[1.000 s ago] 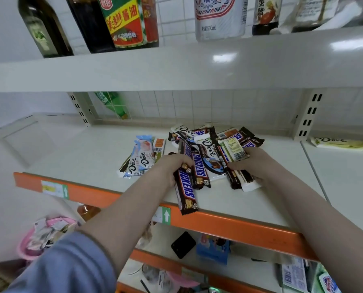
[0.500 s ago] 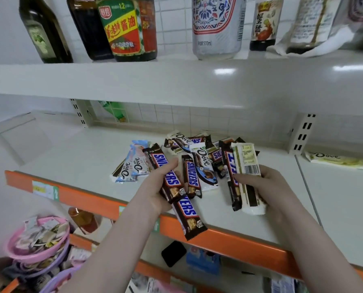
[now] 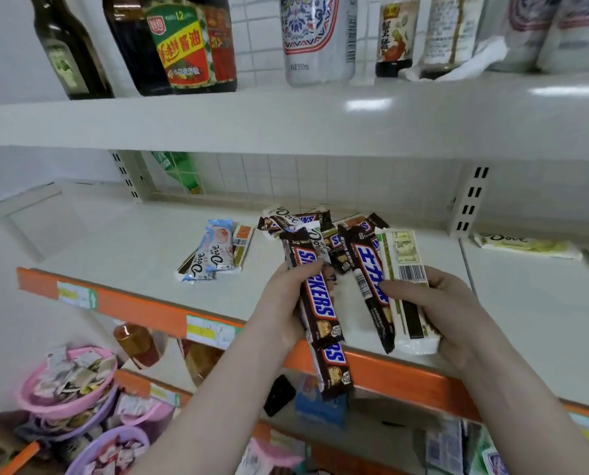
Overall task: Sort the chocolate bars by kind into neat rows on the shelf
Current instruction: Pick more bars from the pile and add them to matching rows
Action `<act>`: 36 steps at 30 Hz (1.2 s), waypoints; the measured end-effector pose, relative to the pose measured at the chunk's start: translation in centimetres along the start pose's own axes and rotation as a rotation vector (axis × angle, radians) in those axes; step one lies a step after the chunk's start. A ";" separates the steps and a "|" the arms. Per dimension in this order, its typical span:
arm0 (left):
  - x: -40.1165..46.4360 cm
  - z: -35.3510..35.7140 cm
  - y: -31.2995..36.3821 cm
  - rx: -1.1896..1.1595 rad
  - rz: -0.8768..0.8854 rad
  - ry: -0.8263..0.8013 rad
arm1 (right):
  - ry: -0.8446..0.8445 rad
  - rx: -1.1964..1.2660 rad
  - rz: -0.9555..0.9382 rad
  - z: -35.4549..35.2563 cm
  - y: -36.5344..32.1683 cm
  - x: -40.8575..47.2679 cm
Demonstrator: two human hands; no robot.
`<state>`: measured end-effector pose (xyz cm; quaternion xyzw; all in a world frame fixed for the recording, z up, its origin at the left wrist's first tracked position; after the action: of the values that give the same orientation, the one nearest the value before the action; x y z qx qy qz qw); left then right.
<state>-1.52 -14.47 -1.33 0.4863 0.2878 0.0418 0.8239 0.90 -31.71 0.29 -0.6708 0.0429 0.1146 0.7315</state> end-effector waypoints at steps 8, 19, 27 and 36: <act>-4.4 0.5 -3.1 0.016 -0.030 -0.103 | -0.009 -0.072 -0.042 0.0 -0.1 -6.4; -11.3 2.2 -9.0 -0.112 -0.247 -0.088 | 0.118 -0.067 -0.056 -6.1 1.7 -12.9; -13.4 10.0 -11.9 -0.203 -0.229 -0.135 | 0.157 0.003 0.004 -18.2 0.9 -13.0; -14.7 22.6 -18.5 -0.072 -0.291 -0.103 | 0.125 -0.394 -0.215 -33.7 -2.8 -9.9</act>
<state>-5.99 -46.83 -2.06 0.4112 0.3109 -0.0925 0.8519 -5.01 -66.38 1.87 -0.8070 -0.0068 0.0002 0.5905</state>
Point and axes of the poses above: each hand's wrist, its own x-axis towards the middle knuckle, its own z-axis out of the palm, y = z × x, the point moved 4 cm from there along x, towards the middle knuckle, and after that the axes turned 10 degrees about y, right-handed, at the moved point
